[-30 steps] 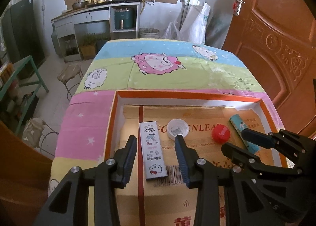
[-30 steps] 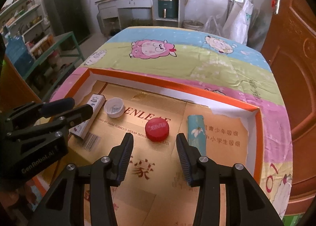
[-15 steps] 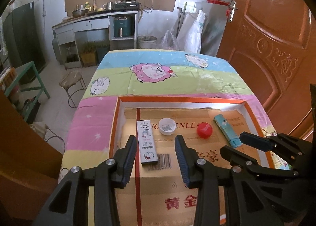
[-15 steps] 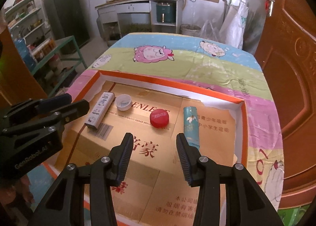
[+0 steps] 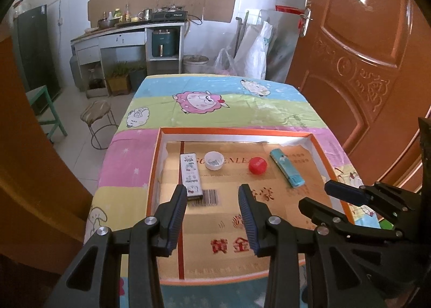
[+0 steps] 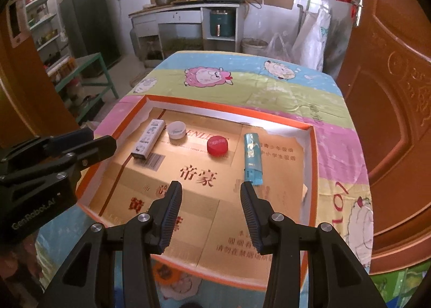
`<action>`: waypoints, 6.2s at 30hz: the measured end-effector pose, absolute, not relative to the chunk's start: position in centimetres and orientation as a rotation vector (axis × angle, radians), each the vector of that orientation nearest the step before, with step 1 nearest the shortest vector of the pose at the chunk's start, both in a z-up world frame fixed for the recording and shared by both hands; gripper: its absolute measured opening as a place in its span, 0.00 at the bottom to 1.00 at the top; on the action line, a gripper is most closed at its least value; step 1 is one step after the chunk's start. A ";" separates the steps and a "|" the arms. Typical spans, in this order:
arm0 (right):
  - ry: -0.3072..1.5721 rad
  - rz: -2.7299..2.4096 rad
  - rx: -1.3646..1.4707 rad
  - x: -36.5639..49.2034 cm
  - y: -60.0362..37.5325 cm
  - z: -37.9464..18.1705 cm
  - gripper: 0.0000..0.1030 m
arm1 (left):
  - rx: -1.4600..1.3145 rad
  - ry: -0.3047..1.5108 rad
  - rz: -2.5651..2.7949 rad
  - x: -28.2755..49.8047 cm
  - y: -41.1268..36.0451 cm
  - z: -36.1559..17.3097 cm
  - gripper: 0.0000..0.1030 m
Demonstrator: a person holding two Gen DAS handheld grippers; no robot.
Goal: Organize rigid objects
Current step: 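Move both grippers back out of the tray toward the items on the bedspread, then grasp the gold block with the left gripper while the right gripper grasps the orange cap, then carry the gold block and orange cap over the tray with both grippers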
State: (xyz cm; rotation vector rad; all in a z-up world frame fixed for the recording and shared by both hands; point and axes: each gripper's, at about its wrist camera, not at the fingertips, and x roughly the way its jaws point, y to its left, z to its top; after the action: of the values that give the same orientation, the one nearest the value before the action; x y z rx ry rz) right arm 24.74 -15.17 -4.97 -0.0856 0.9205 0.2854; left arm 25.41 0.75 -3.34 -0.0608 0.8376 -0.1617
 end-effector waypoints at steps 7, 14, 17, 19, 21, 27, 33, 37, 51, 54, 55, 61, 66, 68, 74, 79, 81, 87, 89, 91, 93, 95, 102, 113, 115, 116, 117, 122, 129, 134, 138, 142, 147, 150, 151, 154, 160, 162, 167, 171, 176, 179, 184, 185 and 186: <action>0.907 0.273 -0.089 22.1 -15.3 -4.1 0.45 | -0.050 0.829 -0.171 22.9 0.5 -2.7 0.39; 0.899 0.267 -0.090 19.9 -15.3 -3.6 0.45 | -0.047 0.821 -0.176 20.9 0.7 -2.2 0.39; 0.894 0.266 -0.094 19.1 -15.2 -3.4 0.45 | -0.044 0.815 -0.177 20.0 0.9 -2.0 0.39; 0.891 0.265 -0.096 18.5 -15.2 -3.2 0.45 | -0.043 0.811 -0.178 19.5 0.9 -1.8 0.39; 0.887 0.264 -0.096 18.0 -15.2 -3.1 0.45 | -0.042 0.807 -0.179 18.9 1.0 -1.7 0.39; 0.880 0.258 -0.095 16.3 -15.5 -3.0 0.45 | -0.042 0.794 -0.187 17.2 1.2 -1.4 0.39; 0.879 0.254 -0.084 14.5 -16.0 -3.3 0.45 | -0.041 0.792 -0.208 15.6 1.0 -1.7 0.39; 0.879 0.251 -0.069 13.2 -16.5 -3.7 0.45 | -0.043 0.794 -0.236 14.0 0.8 -2.5 0.39; 0.891 0.242 -0.039 8.6 -17.5 -6.1 0.45 | -0.020 0.824 -0.339 7.5 -2.1 -6.9 0.39; 0.897 0.238 -0.029 8.0 -17.9 -6.6 0.45 | -0.008 0.855 -0.355 7.0 -3.0 -8.3 0.39; 0.901 0.236 -0.026 7.8 -18.0 -6.8 0.45 | -0.006 0.859 -0.355 7.0 -3.2 -8.6 0.39; 0.916 0.221 -0.011 6.7 -18.9 -7.7 0.45 | -0.004 0.914 -0.338 7.4 -4.1 -10.9 0.38; 0.927 0.217 0.012 6.2 -19.4 -8.2 0.45 | -0.002 0.937 -0.332 7.4 -4.2 -12.0 0.24; 0.929 0.235 0.011 5.7 -19.1 -8.6 0.45 | -0.006 0.936 -0.332 7.3 -4.0 -12.2 0.20; 0.889 0.408 -0.050 2.7 -16.9 -9.5 0.45 | -0.036 0.913 -0.304 7.0 -1.8 -11.8 0.18; 0.860 0.579 -0.210 -0.6 -13.3 -10.4 0.45 | -0.067 0.894 -0.274 6.5 0.3 -11.3 0.18; 0.866 0.596 -0.247 -1.0 -12.2 -11.1 0.45 | -0.070 0.883 -0.276 6.1 0.7 -10.9 0.18; 0.833 0.577 -0.365 -1.3 -10.2 -12.2 0.45 | -0.061 0.856 -0.264 5.4 1.4 -10.2 0.18; 0.831 0.572 -0.361 -1.2 -10.2 -12.4 0.43 | -0.072 0.851 -0.260 5.4 1.7 -10.0 0.18; 0.839 0.559 -0.341 -1.0 -10.4 -12.4 0.30 | -0.076 0.847 -0.258 5.5 1.8 -9.9 0.18; 0.845 0.550 -0.317 -0.8 -10.5 -12.3 0.30 | -0.077 0.842 -0.258 5.5 1.9 -9.7 0.18; 0.838 0.544 -0.282 -0.5 -11.0 -11.9 0.30 | -0.077 0.837 -0.259 5.5 2.0 -9.5 0.18; 0.802 0.493 -0.201 0.4 -12.1 -10.2 0.30 | -0.085 0.815 -0.267 6.0 2.1 -8.4 0.18; 0.782 0.404 -0.129 2.8 -13.6 -8.1 0.30 | -0.082 0.786 -0.287 7.8 1.6 -6.8 0.18; 0.780 0.391 -0.115 3.5 -13.9 -7.8 0.30 | -0.083 0.781 -0.291 8.3 1.5 -6.5 0.18; 0.779 0.387 -0.110 3.7 -14.1 -7.7 0.30 | -0.082 0.778 -0.293 8.6 1.4 -6.3 0.18; 0.778 0.383 -0.105 3.9 -14.2 -7.6 0.30 | -0.083 0.776 -0.294 8.8 1.3 -6.2 0.18; 0.772 0.364 -0.085 5.4 -14.9 -7.0 0.30 | -0.083 0.768 -0.301 10.3 0.8 -5.6 0.18; 0.767 0.347 -0.062 7.8 -15.8 -6.5 0.30 | -0.082 0.762 -0.316 12.7 0.1 -5.0 0.18; 0.761 0.330 -0.051 9.6 -16.6 -6.2 0.30 | -0.084 0.762 -0.323 14.5 -0.4 -4.9 0.18; 0.756 0.313 -0.039 11.3 -17.3 -6.0 0.30 | -0.084 0.759 -0.325 16.0 -0.8 -4.8 0.18; 0.750 0.303 -0.038 12.9 -17.9 -5.9 0.30 | -0.081 0.762 -0.326 17.4 -1.2 -4.8 0.18; 0.748 0.297 -0.042 14.8 -18.4 -6.0 0.30 | -0.083 0.773 -0.317 19.3 -1.5 -5.0 0.18; 0.746 0.295 -0.040 15.7 -18.8 -6.0 0.30 | -0.091 0.779 -0.309 20.2 -1.6 -5.2 0.18; 0.746 0.292 -0.041 16.1 -18.9 -6.1 0.30 | -0.093 0.780 -0.307 20.7 -1.6 -5.3 0.18; 0.743 0.284 -0.041 17.0 -19.4 -6.1 0.30 | -0.091 0.785 -0.302 21.8 -1.8 -5.5 0.18; 0.734 0.266 -0.038 18.9 -20.4 -6.1 0.30 | -0.080 0.806 -0.297 23.8 -2.3 -6.1 0.18; 0.730 0.260 -0.040 19.5 -20.7 -6.1 0.30 | -0.074 0.809 -0.297 24.3 -2.4 -6.1 0.18; 0.718 0.250 -0.049 21.2 -21.2 -6.1 0.30 | -0.064 0.822 -0.293 25.7 -2.6 -6.6 0.18; 0.716 0.248 -0.061 22.7 -21.4 -6.2 0.30 | -0.044 0.834 -0.285 27.0 -2.9 -6.9 0.18; 0.721 0.246 -0.065 24.5 -21.6 -6.5 0.30 | -0.034 0.853 -0.279 28.6 -3.2 -7.3 0.18; 0.725 0.243 -0.066 25.7 -21.8 -6.8 0.30 | -0.025 0.861 -0.277 29.4 -3.4 -7.7 0.18; 0.733 0.237 -0.069 27.5 -22.1 -7.1 0.30 | -0.016 0.885 -0.277 30.6 -3.7 -8.5 0.18; 0.735 0.234 -0.071 27.8 -22.1 -7.2 0.30 | -0.014 0.888 -0.277 30.7 -3.8 -8.6 0.18; 0.737 0.232 -0.073 28.1 -22.1 -7.3 0.30 | -0.011 0.892 -0.277 30.9 -3.8 -8.7 0.18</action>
State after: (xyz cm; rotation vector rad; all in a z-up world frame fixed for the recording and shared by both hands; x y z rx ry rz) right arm 28.09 -22.11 -7.28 -0.0727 0.7370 0.2324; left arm 30.89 -3.84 -8.75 -0.0107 0.8923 -0.2769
